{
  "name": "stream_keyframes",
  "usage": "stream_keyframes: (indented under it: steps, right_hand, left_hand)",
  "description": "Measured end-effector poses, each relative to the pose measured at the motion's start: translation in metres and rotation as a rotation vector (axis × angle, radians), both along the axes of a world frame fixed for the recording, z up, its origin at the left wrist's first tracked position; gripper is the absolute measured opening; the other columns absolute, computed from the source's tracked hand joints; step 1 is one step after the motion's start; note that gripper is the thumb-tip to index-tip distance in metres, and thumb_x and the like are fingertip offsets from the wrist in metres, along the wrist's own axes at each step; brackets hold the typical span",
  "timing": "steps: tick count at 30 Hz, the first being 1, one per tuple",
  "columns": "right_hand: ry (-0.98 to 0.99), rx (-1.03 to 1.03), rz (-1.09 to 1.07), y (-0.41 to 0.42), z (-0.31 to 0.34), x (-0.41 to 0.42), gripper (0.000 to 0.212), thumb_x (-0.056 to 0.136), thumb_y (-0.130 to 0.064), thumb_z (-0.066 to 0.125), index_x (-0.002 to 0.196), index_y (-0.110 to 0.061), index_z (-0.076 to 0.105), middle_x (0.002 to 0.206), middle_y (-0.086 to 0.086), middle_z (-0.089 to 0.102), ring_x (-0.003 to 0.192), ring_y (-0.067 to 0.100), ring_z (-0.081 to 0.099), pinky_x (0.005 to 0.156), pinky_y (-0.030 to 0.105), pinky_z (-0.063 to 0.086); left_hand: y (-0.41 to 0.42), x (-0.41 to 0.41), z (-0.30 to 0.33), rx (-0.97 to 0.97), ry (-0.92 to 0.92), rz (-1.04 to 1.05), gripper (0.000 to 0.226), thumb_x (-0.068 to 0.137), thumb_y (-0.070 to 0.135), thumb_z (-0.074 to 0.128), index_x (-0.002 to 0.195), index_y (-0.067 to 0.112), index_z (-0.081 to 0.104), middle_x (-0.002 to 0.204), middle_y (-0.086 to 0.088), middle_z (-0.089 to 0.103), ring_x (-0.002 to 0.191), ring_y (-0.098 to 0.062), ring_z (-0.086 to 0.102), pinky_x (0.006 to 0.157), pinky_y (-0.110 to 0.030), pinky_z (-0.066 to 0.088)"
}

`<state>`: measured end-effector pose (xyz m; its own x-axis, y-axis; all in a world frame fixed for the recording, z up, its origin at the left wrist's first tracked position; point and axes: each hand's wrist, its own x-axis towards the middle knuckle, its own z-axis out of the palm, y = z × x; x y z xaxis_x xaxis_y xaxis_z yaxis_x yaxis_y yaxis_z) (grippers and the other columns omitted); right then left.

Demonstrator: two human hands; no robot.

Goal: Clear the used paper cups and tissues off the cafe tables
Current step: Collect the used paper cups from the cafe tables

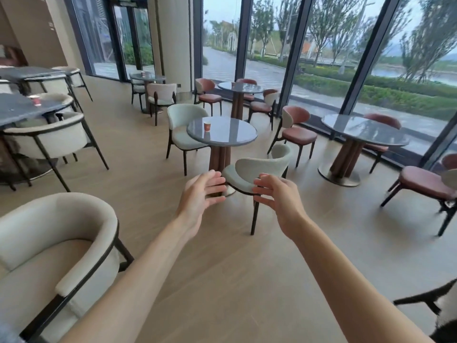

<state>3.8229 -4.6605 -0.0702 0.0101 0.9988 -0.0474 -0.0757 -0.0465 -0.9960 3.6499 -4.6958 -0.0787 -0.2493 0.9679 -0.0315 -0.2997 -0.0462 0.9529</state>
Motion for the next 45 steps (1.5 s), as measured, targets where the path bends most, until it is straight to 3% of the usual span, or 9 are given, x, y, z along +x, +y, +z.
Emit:
stream_keyframes:
  steps: [9,13,18,26,30,38,45]
  right_hand:
    - [0.068,-0.029,0.061,0.205,-0.014,-0.024,0.015,0.097,-0.013,0.056,0.098,-0.007,0.07,0.101,0.012,0.069,0.095,0.025,0.067,0.094,0.043,0.055]
    - [0.126,-0.038,0.113,0.306,-0.024,-0.04,0.015,0.097,-0.008,0.053,0.088,-0.01,0.066,0.095,0.013,0.062,0.088,0.027,0.059,0.088,0.04,0.053]
    - [0.107,-0.085,0.176,0.435,-0.026,-0.056,0.016,0.097,-0.012,0.053,0.088,-0.011,0.067,0.096,0.011,0.068,0.094,0.026,0.066,0.102,0.047,0.054]
    - [0.037,-0.1,0.212,0.604,-0.038,-0.093,0.017,0.099,-0.015,0.054,0.092,-0.011,0.069,0.105,0.017,0.072,0.103,0.03,0.069,0.1,0.047,0.055]
    - [0.006,-0.123,0.21,0.681,-0.059,-0.128,0.018,0.098,-0.012,0.054,0.087,-0.011,0.069,0.105,0.024,0.071,0.097,0.031,0.067,0.099,0.048,0.054]
    - [-0.072,-0.138,0.187,0.868,-0.077,-0.219,0.018,0.1,-0.015,0.054,0.088,-0.014,0.068,0.101,0.012,0.07,0.099,0.03,0.069,0.098,0.047,0.056]
    - [-0.113,-0.181,0.12,0.991,-0.085,-0.269,0.014,0.1,-0.015,0.054,0.097,-0.014,0.068,0.107,0.013,0.071,0.101,0.026,0.069,0.089,0.037,0.056]
  left_hand:
    - [0.188,-0.02,-0.009,-0.037,0.039,0.09,0.025,0.103,0.022,0.05,0.109,0.005,0.068,0.118,-0.022,0.07,0.108,-0.032,0.068,0.096,-0.052,0.056]
    - [0.284,-0.032,-0.018,-0.041,0.071,0.156,0.026,0.104,0.022,0.049,0.108,0.003,0.067,0.118,-0.025,0.069,0.102,-0.029,0.067,0.096,-0.054,0.054]
    - [0.399,-0.048,-0.01,-0.075,0.109,0.235,0.024,0.103,0.021,0.05,0.107,0.005,0.068,0.118,-0.024,0.07,0.105,-0.031,0.068,0.097,-0.053,0.054]
    - [0.551,-0.09,-0.017,-0.108,0.107,0.321,0.026,0.103,0.019,0.051,0.11,0.001,0.068,0.117,-0.024,0.07,0.113,-0.038,0.066,0.098,-0.056,0.054]
    - [0.631,-0.125,-0.039,-0.132,0.095,0.325,0.027,0.103,0.019,0.05,0.112,0.0,0.067,0.117,-0.023,0.07,0.113,-0.038,0.066,0.099,-0.056,0.053]
    - [0.826,-0.219,-0.066,-0.175,0.024,0.268,0.023,0.103,0.02,0.051,0.104,0.005,0.068,0.116,-0.024,0.07,0.099,-0.029,0.068,0.095,-0.052,0.054]
    - [0.967,-0.274,-0.072,-0.228,0.038,0.204,0.022,0.102,0.02,0.053,0.104,0.005,0.068,0.114,-0.022,0.071,0.099,-0.029,0.068,0.096,-0.051,0.054]
